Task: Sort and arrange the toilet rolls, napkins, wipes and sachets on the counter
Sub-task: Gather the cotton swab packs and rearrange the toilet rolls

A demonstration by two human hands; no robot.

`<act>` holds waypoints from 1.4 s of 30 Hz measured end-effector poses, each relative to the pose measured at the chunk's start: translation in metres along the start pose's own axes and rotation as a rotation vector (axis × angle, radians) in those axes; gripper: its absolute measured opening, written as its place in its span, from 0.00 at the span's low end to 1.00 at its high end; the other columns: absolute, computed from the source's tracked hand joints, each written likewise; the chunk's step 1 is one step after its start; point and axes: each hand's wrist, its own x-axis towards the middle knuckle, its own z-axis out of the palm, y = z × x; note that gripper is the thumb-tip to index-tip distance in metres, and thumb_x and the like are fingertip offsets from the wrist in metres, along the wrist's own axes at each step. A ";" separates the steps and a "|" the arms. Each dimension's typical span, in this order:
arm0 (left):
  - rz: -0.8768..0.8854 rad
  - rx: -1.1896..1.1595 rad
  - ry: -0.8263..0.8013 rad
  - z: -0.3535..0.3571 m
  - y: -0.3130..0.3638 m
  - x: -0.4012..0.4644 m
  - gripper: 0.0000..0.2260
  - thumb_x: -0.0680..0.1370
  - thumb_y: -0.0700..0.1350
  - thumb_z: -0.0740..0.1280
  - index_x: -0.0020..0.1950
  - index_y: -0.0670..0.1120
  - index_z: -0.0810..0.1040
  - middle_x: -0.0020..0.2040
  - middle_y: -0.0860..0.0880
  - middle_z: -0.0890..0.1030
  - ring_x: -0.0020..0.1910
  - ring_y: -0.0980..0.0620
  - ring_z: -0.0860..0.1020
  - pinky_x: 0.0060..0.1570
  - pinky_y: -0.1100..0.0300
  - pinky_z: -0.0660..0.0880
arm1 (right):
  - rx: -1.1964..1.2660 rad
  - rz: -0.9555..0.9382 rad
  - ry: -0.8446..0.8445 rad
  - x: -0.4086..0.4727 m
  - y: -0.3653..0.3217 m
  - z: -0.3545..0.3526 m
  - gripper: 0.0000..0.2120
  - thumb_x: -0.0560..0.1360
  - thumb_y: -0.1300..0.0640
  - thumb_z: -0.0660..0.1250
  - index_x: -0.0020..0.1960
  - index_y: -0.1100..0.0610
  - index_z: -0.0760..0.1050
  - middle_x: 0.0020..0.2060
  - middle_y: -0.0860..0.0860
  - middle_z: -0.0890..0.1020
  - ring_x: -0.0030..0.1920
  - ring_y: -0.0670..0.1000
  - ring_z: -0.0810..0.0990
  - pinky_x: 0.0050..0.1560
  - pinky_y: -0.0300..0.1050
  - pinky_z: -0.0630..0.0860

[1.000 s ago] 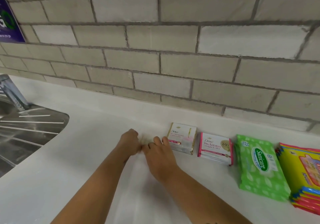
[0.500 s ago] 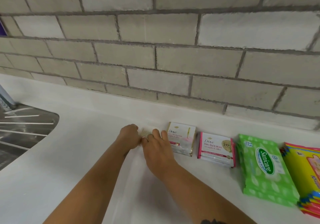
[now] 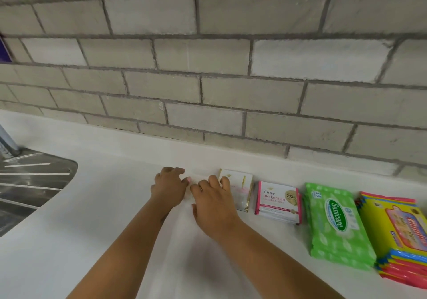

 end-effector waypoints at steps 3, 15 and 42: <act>0.138 -0.112 0.079 -0.008 0.013 -0.019 0.15 0.78 0.51 0.63 0.64 0.51 0.75 0.67 0.50 0.71 0.62 0.49 0.72 0.64 0.46 0.68 | 0.083 0.046 0.004 -0.008 0.011 -0.025 0.19 0.59 0.48 0.76 0.48 0.51 0.80 0.38 0.46 0.81 0.41 0.50 0.79 0.42 0.46 0.76; 0.463 -0.367 0.184 -0.025 0.112 -0.115 0.14 0.79 0.47 0.63 0.65 0.48 0.74 0.63 0.49 0.75 0.63 0.51 0.73 0.57 0.65 0.65 | 0.290 0.253 0.117 -0.077 0.068 -0.147 0.22 0.76 0.53 0.62 0.69 0.53 0.66 0.61 0.52 0.75 0.61 0.54 0.72 0.53 0.50 0.71; 0.719 -0.652 -0.294 0.127 0.334 -0.367 0.10 0.75 0.37 0.67 0.54 0.48 0.77 0.53 0.54 0.78 0.52 0.52 0.78 0.46 0.66 0.74 | 0.197 0.860 0.243 -0.401 0.235 -0.289 0.17 0.75 0.50 0.64 0.63 0.49 0.71 0.57 0.46 0.78 0.59 0.48 0.74 0.52 0.43 0.74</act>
